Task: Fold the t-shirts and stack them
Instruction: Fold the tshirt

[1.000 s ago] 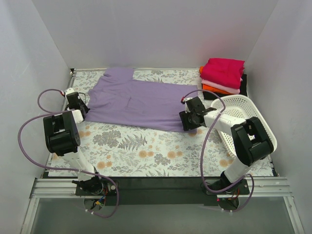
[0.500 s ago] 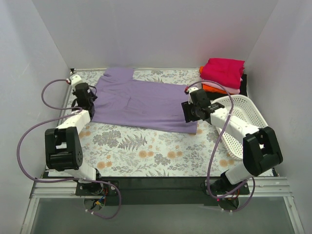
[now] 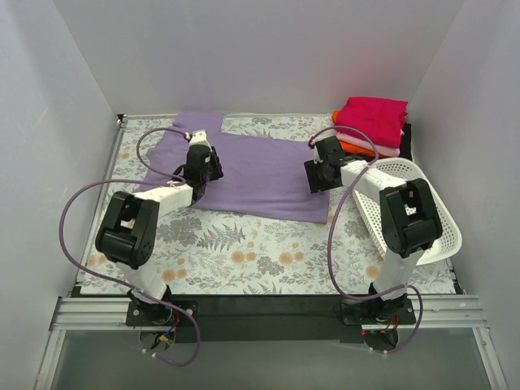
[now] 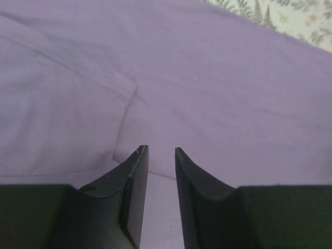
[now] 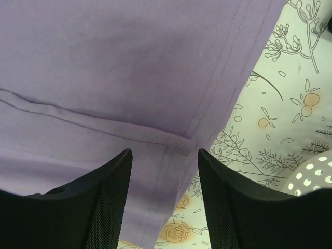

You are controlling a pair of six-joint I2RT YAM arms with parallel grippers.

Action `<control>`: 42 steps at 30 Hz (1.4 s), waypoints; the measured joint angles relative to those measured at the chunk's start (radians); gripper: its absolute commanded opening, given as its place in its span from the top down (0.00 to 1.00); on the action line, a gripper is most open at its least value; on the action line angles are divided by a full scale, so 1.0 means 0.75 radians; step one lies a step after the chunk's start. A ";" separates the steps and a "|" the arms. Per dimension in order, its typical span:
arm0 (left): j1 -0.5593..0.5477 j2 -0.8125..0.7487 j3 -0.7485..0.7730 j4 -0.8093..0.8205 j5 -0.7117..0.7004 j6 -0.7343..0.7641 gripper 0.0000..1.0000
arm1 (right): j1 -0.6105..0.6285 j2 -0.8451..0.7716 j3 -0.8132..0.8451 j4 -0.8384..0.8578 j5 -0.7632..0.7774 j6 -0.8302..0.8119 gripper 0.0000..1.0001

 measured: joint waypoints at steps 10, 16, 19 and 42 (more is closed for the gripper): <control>-0.046 0.245 0.125 -0.014 -0.093 0.032 0.73 | -0.030 0.034 0.002 0.009 -0.045 -0.006 0.53; -0.054 0.273 0.170 -0.011 -0.185 0.079 0.73 | -0.030 0.034 -0.007 0.025 -0.068 -0.010 0.54; -0.058 0.282 0.192 -0.006 -0.214 0.104 0.73 | -0.033 0.034 -0.012 0.030 -0.074 -0.010 0.54; -0.060 0.532 0.410 0.041 -0.332 0.297 0.71 | -0.062 0.033 -0.055 0.045 -0.096 -0.011 0.61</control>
